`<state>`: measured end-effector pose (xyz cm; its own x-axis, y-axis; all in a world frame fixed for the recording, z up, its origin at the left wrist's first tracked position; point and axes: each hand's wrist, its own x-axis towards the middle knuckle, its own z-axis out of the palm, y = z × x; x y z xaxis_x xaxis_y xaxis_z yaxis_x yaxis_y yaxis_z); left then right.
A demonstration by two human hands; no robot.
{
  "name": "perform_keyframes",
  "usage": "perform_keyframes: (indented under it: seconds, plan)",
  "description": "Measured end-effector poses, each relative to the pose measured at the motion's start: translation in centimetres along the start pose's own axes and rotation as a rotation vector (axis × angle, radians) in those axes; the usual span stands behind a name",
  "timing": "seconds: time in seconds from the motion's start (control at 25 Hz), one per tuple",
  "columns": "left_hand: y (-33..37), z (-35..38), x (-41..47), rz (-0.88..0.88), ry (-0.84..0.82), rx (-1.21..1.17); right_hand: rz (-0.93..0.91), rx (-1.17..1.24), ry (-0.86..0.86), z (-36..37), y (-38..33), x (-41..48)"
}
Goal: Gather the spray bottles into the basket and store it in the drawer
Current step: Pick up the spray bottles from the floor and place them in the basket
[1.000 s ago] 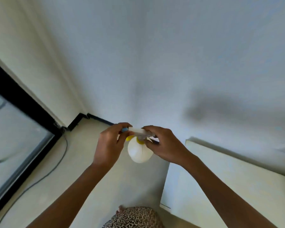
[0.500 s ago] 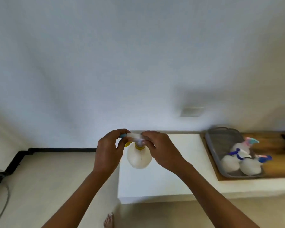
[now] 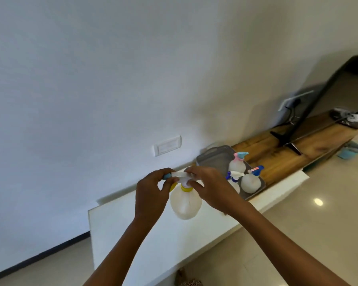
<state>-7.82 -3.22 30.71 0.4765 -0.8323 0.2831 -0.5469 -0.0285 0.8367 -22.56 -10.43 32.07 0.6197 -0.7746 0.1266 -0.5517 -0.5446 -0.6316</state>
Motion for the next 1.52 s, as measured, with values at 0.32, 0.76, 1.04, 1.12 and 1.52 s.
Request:
perform_keyframes:
  seconds: [0.32,0.76,1.04,1.12,1.52]
  plan:
    - [1.1,10.7,9.1,-0.03,-0.149,-0.061,0.029,-0.18,0.003,-4.3,7.9,7.8]
    - [-2.0,16.5,12.4,-0.329,-0.118,0.168,0.073,-0.112,-0.064,-6.8,21.0,17.2]
    - [-2.1,20.5,12.3,-0.564,0.109,0.182,0.065,-0.206,-0.267,-4.2,29.9,20.8]
    - [-1.6,21.7,12.4,-0.586,0.117,0.182,0.09,-0.168,-0.371,-3.1,31.5,20.8]
    - [-1.2,22.8,10.9,-0.695,0.084,0.242,0.074,-0.213,-0.612,0.8,36.5,19.2]
